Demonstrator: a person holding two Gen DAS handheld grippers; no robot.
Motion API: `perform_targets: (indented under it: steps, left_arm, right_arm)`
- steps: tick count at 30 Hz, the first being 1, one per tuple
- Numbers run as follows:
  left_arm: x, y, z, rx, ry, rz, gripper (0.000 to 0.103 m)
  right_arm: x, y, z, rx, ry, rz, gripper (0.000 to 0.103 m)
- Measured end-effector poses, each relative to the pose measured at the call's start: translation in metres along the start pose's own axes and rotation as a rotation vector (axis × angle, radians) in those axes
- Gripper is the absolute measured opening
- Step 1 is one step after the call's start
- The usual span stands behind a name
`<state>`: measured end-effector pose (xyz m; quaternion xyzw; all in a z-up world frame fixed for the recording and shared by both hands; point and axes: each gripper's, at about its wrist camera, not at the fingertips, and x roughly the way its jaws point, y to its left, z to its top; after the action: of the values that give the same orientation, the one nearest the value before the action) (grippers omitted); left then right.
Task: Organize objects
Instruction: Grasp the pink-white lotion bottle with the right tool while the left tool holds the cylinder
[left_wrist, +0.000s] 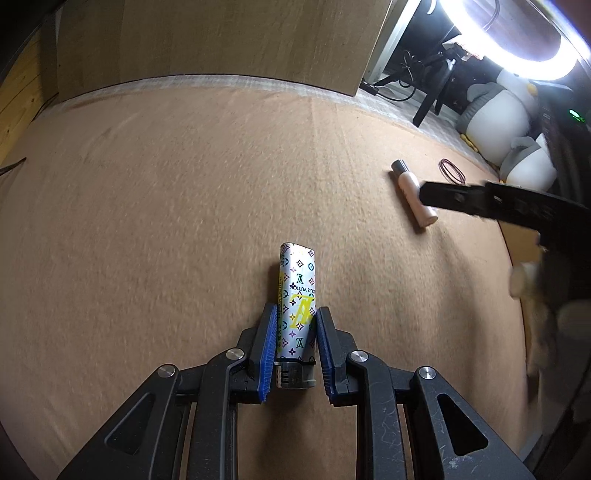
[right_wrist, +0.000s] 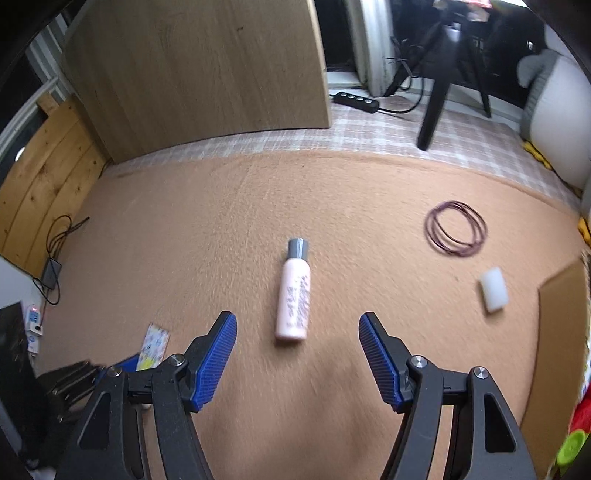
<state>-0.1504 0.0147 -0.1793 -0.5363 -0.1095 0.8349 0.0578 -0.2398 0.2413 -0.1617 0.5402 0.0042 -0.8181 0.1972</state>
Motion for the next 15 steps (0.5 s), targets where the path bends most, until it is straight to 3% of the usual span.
perform_targets:
  steps: [8, 15]
  left_arm:
    - [-0.008, 0.01, -0.013, -0.009, 0.007, -0.033, 0.022]
    - [-0.011, 0.012, -0.019, -0.001, 0.007, -0.038, 0.022]
  right_arm:
    - [0.024, 0.012, 0.014, -0.031, 0.027, -0.06, 0.06]
    - [0.034, 0.012, 0.014, -0.025, 0.045, -0.079, 0.048]
